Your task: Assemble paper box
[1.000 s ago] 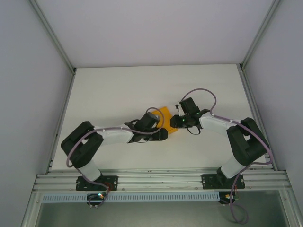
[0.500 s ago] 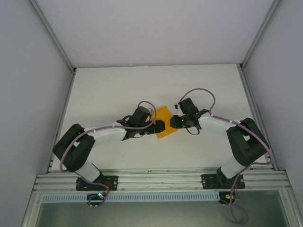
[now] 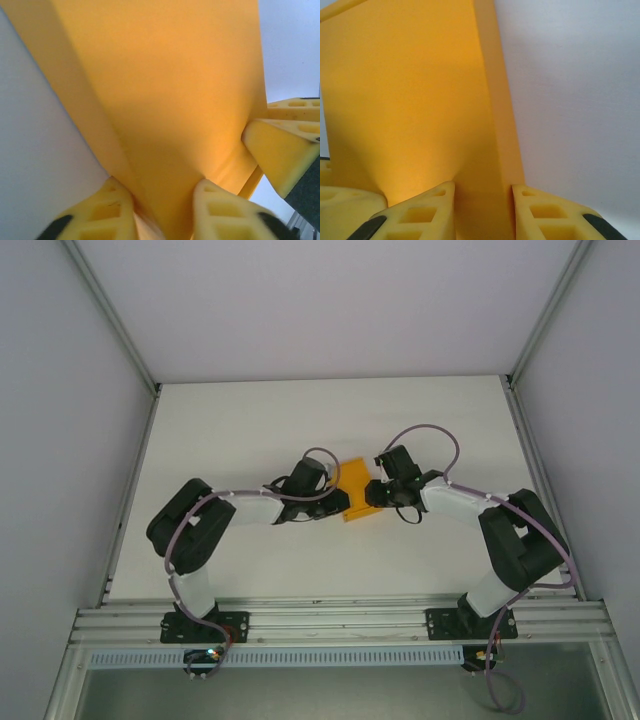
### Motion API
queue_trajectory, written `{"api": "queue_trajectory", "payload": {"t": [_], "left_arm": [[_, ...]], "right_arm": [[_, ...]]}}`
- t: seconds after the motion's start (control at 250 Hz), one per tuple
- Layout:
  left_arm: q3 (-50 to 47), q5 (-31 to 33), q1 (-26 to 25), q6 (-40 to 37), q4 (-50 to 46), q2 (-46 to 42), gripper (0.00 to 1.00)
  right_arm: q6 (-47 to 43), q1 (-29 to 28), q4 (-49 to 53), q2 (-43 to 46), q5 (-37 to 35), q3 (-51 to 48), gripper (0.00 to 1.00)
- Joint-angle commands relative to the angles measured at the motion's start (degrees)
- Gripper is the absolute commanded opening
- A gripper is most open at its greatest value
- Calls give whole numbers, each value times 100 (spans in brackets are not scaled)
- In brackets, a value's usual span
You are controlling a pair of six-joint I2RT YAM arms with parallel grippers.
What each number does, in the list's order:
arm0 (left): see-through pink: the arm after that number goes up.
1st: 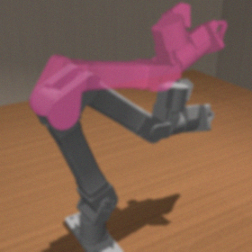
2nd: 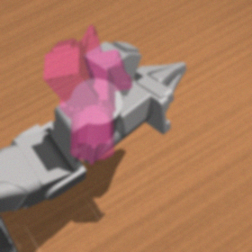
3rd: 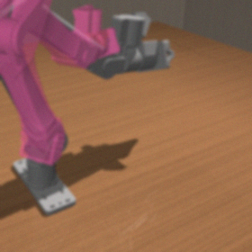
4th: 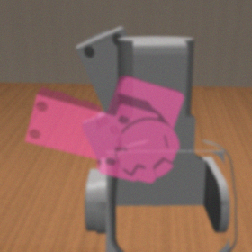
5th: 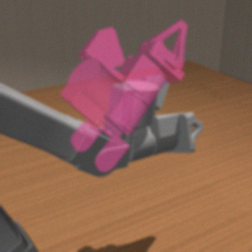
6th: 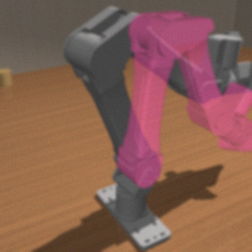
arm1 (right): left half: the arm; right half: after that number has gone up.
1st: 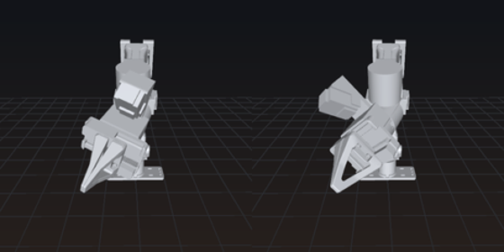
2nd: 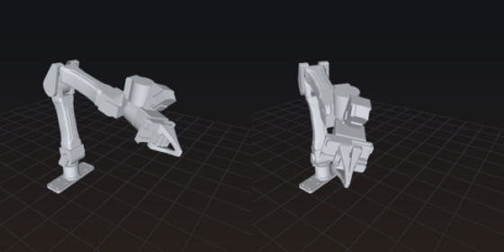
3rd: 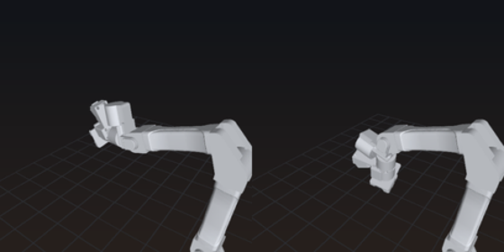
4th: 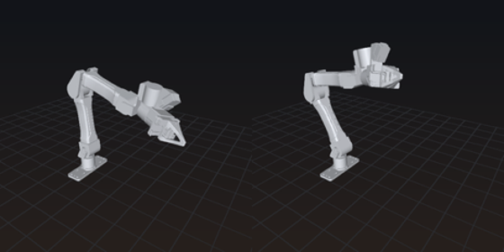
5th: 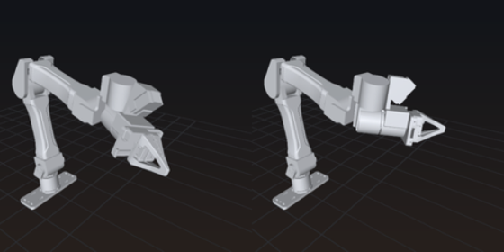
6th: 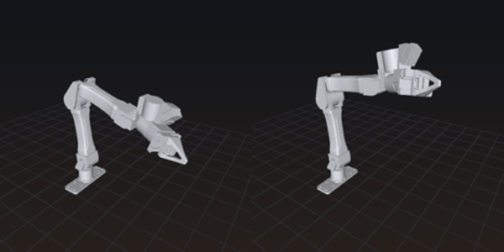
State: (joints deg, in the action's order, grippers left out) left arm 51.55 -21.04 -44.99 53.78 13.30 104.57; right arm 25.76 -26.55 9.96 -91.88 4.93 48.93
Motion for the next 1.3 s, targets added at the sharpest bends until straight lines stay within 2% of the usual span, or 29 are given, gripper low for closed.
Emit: {"api": "queue_trajectory", "payload": {"t": [0.0,0.06,0.339,0.363,0.475,0.631,0.763,0.871,0.962,1.09,1.178,1.298], "left_arm": [[170,94,-155,-56,124,381,8],[149,135,-163,-25,120,370,0],[21,574,-268,-163,-316,45,0],[22,597,-272,-172,-396,31,7],[-90,655,-284,-188,-498,-58,16],[-180,641,-300,-252,-614,-284,40],[-188,800,-337,-415,-920,-610,45],[-241,884,-318,-502,-1080,-877,56],[-285,1028,-316,-568,-1258,-1094,65],[-329,1146,-266,-648,-1427,-1337,68],[-303,1242,-184,-715,-1624,-1417,71],[-330,1255,-78,-794,-1649,-1525,79]], "right_arm": [[70,-351,457,-346,576,-278,27],[74,-351,412,-331,641,-302,27],[-93,-337,684,-327,393,-97,29],[-104,-327,716,-316,365,-76,30],[-137,-299,806,-232,277,-28,31],[-157,-270,930,-164,145,26,32],[-167,-264,1047,-103,-19,86,33],[-167,-250,1105,-18,-111,164,35],[-175,-249,1127,50,-163,255,40],[-194,-238,1176,94,-264,437,41],[-220,-238,1207,106,-302,559,47],[-256,-229,1209,144,-351,705,51]]}}
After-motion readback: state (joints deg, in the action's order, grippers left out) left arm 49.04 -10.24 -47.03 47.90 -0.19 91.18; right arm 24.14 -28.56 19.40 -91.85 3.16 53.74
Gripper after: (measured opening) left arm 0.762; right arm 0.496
